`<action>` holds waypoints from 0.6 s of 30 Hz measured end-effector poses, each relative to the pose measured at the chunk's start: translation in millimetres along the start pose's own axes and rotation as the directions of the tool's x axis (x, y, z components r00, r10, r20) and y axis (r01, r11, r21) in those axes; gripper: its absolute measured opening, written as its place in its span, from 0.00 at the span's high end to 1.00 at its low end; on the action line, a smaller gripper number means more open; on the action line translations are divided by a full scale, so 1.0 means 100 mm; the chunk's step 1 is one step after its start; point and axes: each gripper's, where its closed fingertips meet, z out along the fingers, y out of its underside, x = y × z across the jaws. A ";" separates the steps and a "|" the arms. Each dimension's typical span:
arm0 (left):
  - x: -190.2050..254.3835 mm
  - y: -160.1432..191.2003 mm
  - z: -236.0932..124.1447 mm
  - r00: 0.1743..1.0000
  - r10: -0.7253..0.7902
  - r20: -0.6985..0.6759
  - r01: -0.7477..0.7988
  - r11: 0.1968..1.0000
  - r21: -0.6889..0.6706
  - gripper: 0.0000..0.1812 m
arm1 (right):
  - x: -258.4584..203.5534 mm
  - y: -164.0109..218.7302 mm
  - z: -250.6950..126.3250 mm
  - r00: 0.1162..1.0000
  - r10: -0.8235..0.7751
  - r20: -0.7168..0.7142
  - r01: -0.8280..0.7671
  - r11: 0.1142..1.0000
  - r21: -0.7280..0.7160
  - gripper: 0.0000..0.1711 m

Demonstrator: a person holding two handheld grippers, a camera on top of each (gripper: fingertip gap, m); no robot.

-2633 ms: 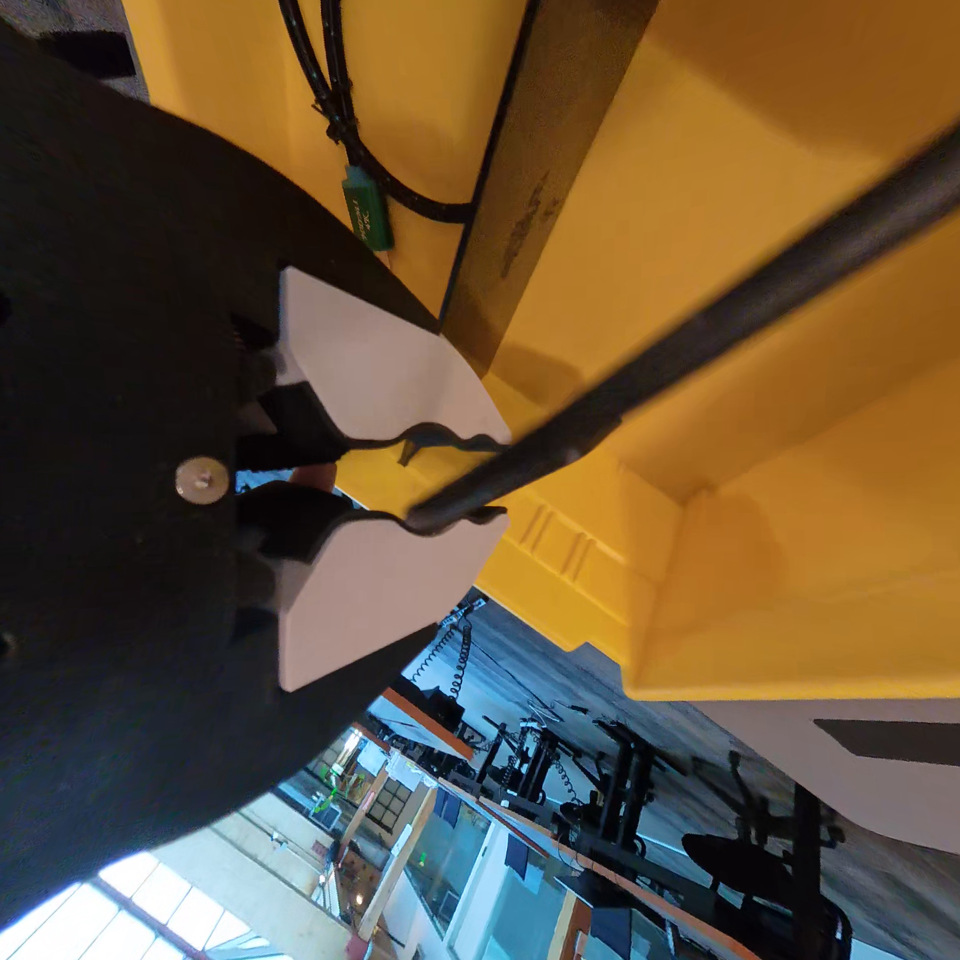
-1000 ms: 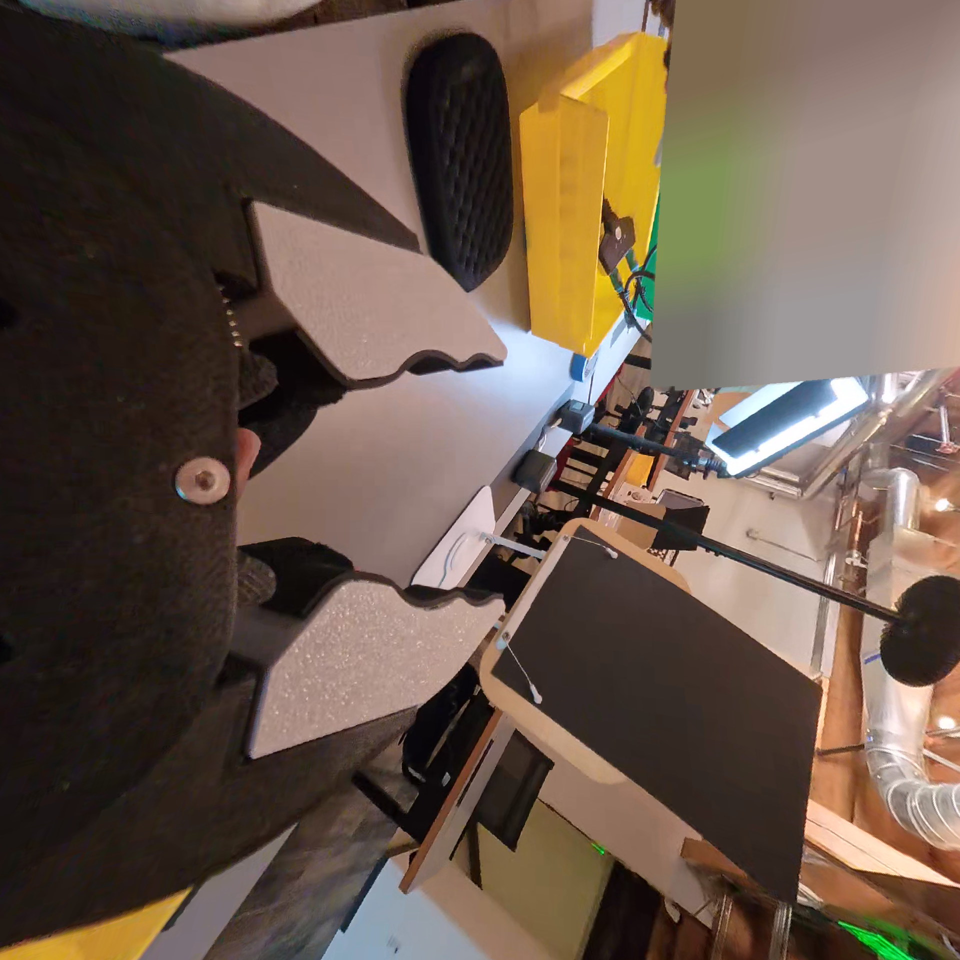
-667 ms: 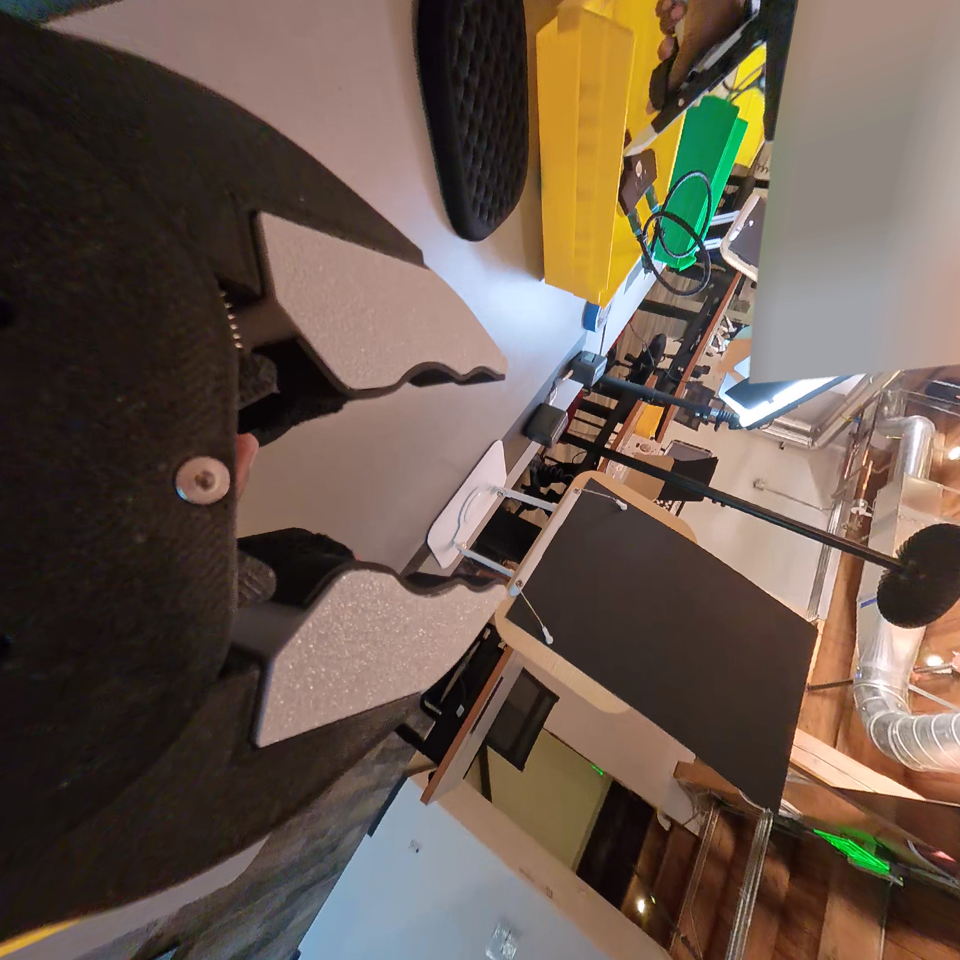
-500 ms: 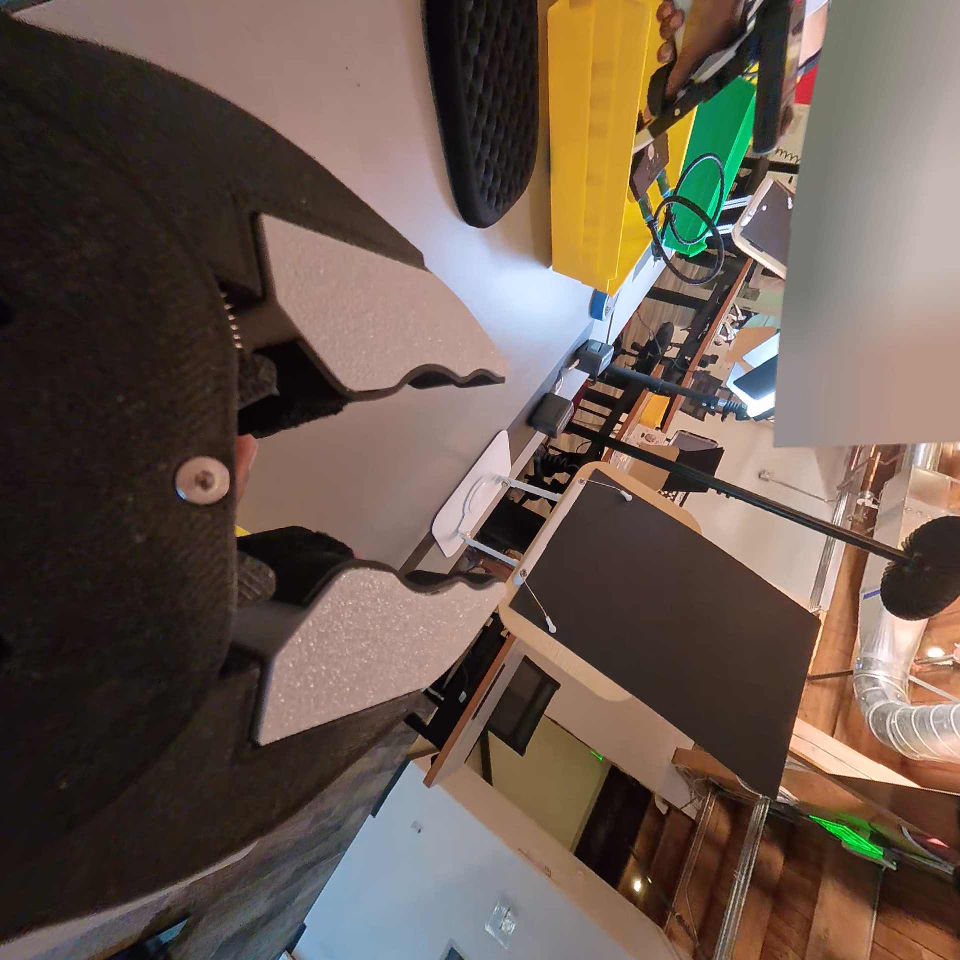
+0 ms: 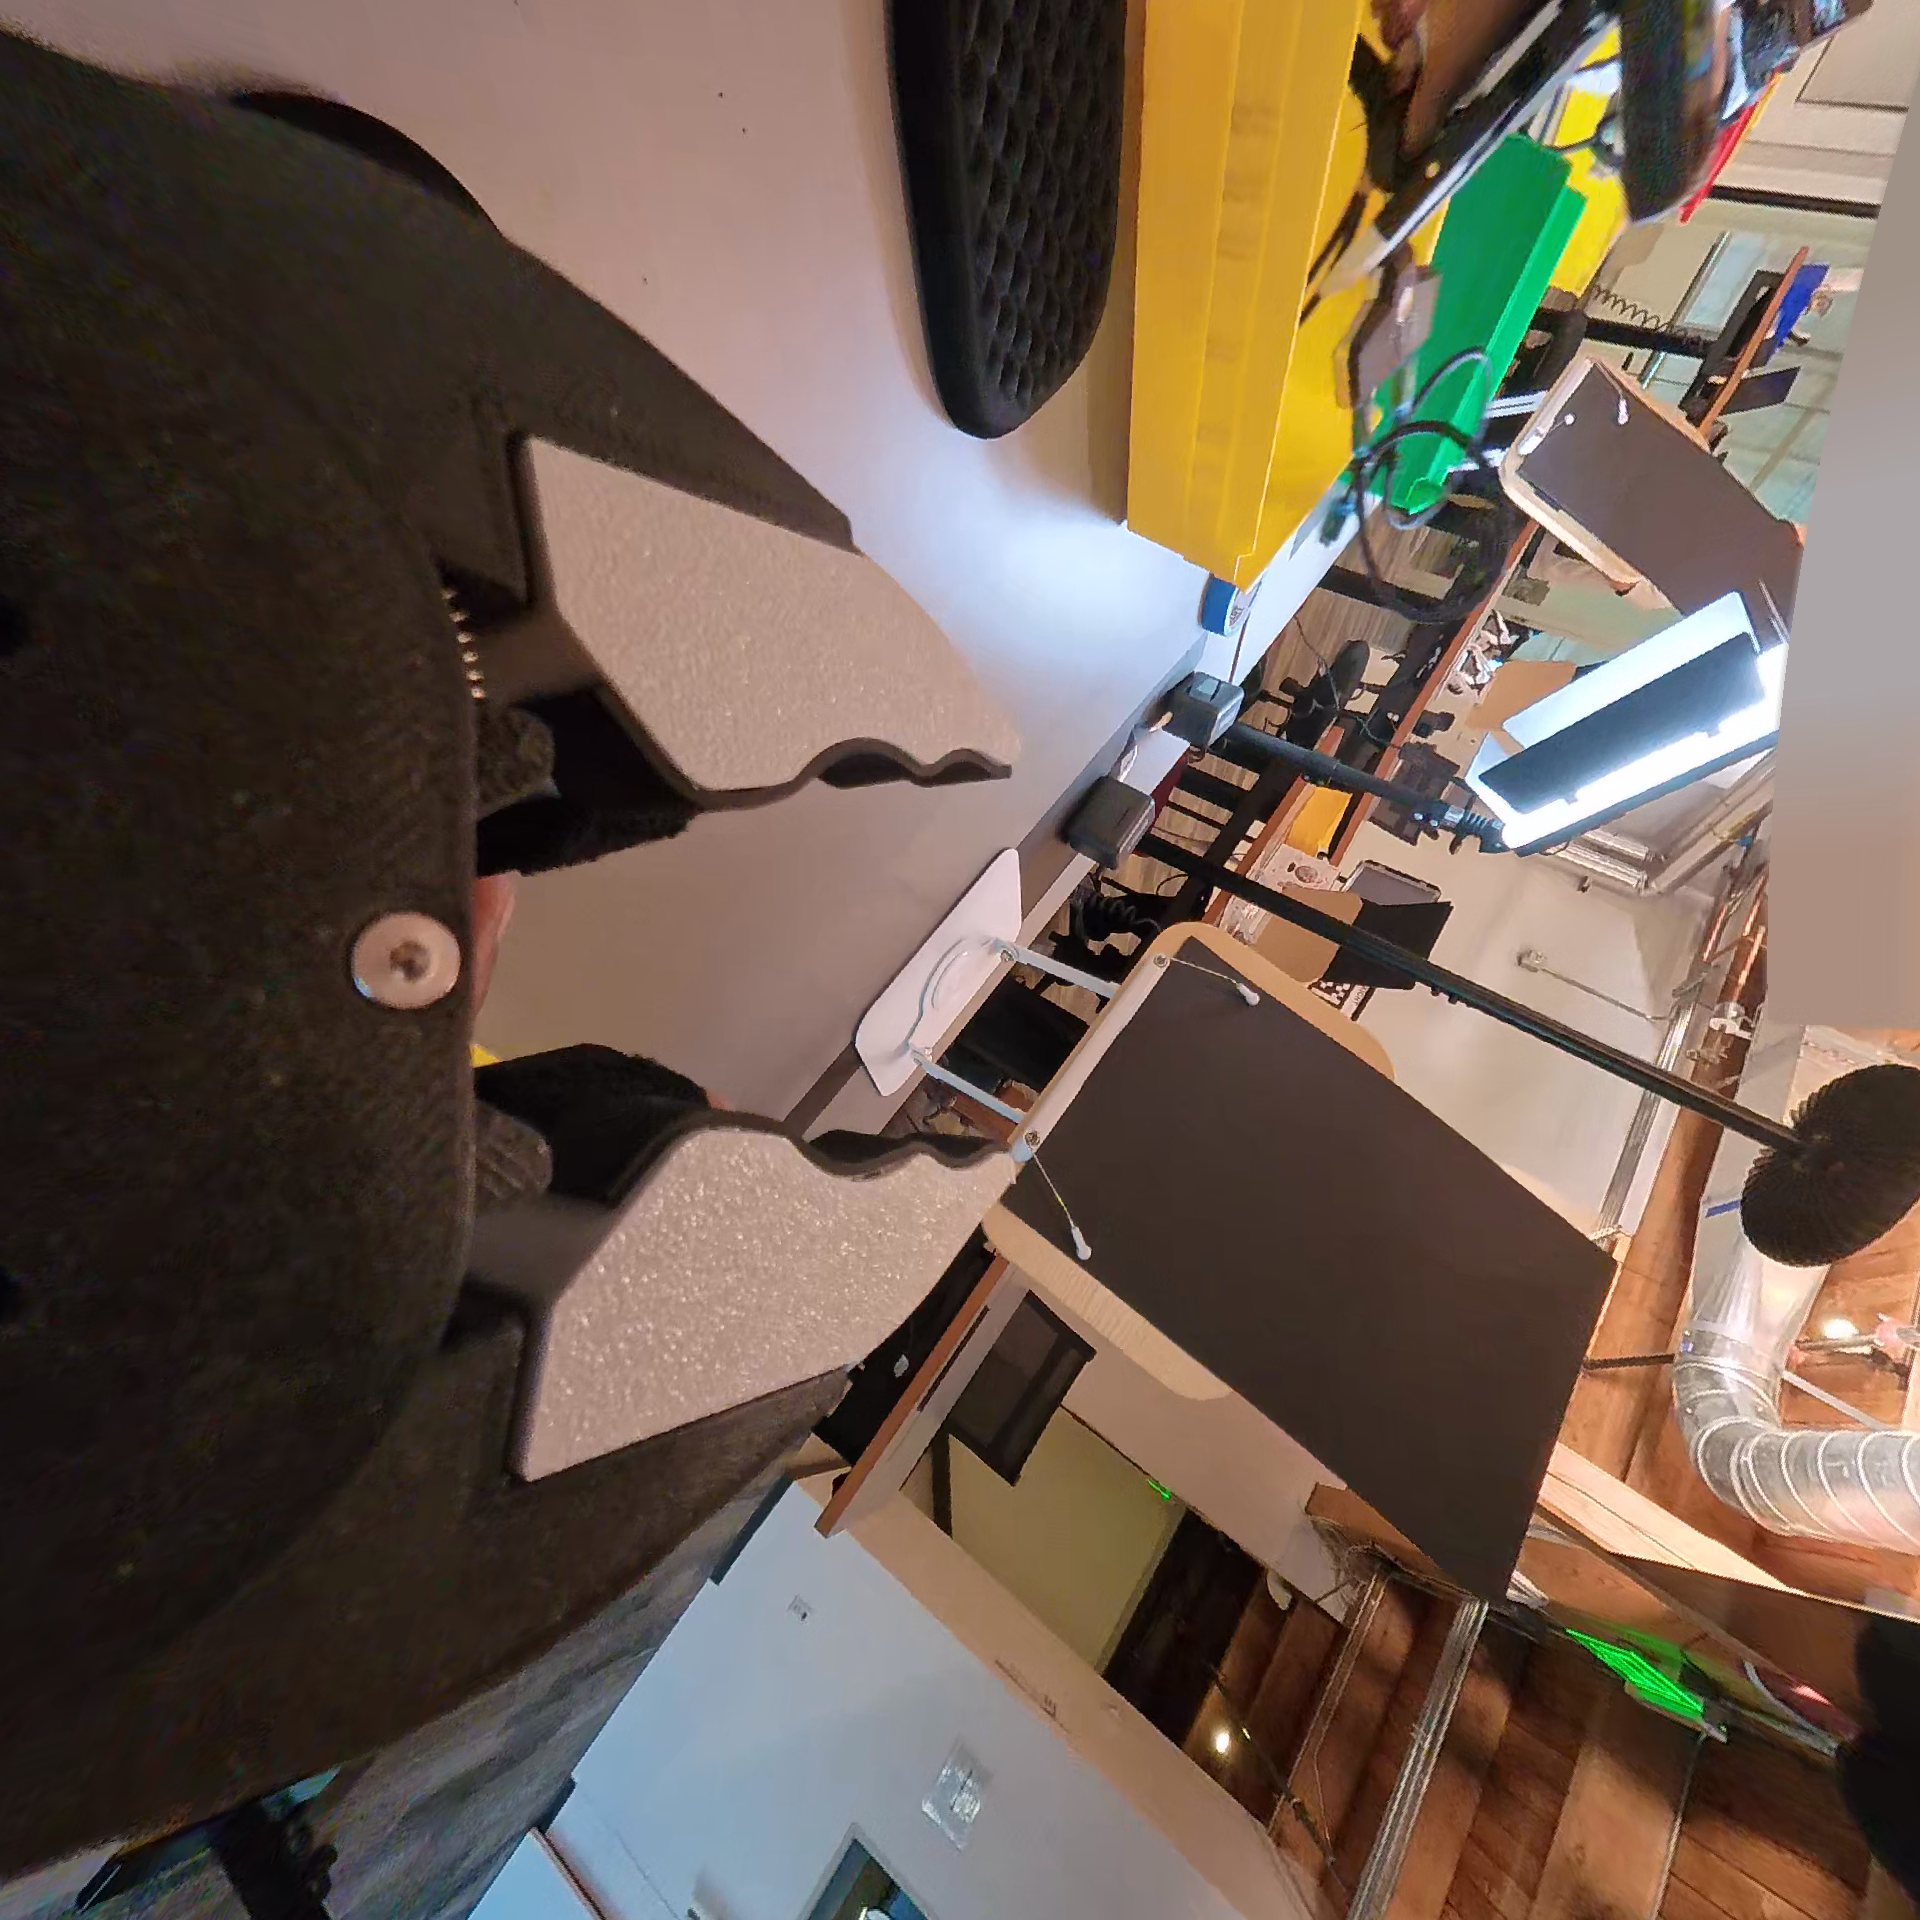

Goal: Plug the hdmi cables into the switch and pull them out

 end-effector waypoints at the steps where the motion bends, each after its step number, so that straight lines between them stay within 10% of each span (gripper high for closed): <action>1: 0.00 -0.09 -0.07 0.999 0.033 0.025 -0.034 0.998 0.047 0.84 | -0.01 0.00 0.01 1.000 -0.006 0.001 0.006 1.000 -0.003 0.62; 12: 0.28 -1.30 -1.25 0.937 0.205 0.284 -0.327 0.800 0.503 0.84 | -0.05 0.03 0.02 0.999 -0.044 0.010 0.045 0.999 -0.018 0.62; 18: 1.21 -1.60 -1.77 0.949 0.308 -0.061 -0.189 0.714 0.674 0.84 | -0.09 0.05 0.06 0.996 -0.091 0.006 0.091 0.996 -0.026 0.65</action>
